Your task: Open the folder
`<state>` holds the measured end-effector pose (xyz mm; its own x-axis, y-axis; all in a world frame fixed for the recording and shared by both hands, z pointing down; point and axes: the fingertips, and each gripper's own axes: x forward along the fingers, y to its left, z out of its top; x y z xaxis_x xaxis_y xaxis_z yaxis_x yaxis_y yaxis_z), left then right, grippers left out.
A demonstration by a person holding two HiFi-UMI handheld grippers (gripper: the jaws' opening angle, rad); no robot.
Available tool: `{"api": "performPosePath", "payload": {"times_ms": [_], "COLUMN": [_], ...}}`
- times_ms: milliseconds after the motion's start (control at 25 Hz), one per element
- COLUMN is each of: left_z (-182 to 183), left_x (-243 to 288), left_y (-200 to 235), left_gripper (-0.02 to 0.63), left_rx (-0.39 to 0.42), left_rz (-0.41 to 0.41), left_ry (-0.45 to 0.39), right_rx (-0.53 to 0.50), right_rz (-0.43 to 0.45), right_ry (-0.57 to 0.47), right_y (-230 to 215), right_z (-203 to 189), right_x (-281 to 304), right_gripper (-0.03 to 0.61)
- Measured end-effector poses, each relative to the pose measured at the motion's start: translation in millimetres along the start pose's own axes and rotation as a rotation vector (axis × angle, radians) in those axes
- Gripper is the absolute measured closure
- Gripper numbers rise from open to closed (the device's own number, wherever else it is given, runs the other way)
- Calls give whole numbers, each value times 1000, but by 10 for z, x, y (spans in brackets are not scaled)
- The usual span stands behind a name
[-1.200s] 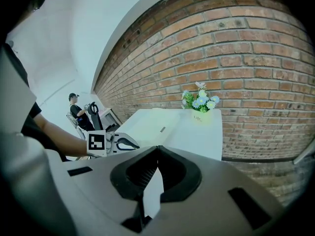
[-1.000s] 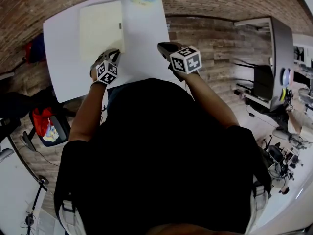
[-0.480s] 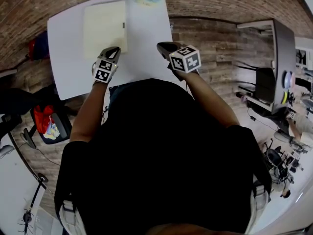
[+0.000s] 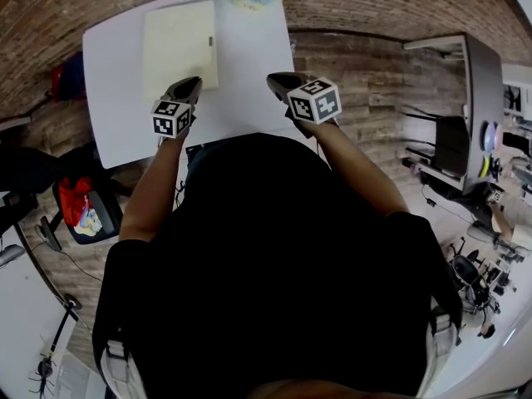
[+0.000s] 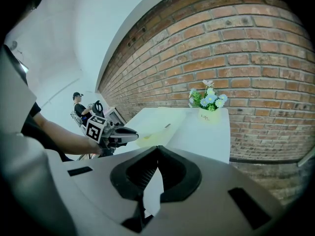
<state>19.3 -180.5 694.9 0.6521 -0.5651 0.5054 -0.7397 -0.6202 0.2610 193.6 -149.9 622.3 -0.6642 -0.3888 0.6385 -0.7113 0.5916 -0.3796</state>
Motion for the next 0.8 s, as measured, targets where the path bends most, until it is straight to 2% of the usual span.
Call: {"api": "performPosePath", "payload": {"times_ms": [240,800], "left_z": [132,356], "left_x": [-64,-399], "left_y": [-50,-13], "left_gripper": [586,584], "left_rx": [-72,-87], "left_rz": [-25,17], "left_ry": [-76,-157], "right_rx": [-6,-23], "right_rz": [9,37], "right_ry": [9,13], "right_y": [33,152], "right_z": [-32,-37], "right_x": [22,134], "right_gripper": [551,551]}}
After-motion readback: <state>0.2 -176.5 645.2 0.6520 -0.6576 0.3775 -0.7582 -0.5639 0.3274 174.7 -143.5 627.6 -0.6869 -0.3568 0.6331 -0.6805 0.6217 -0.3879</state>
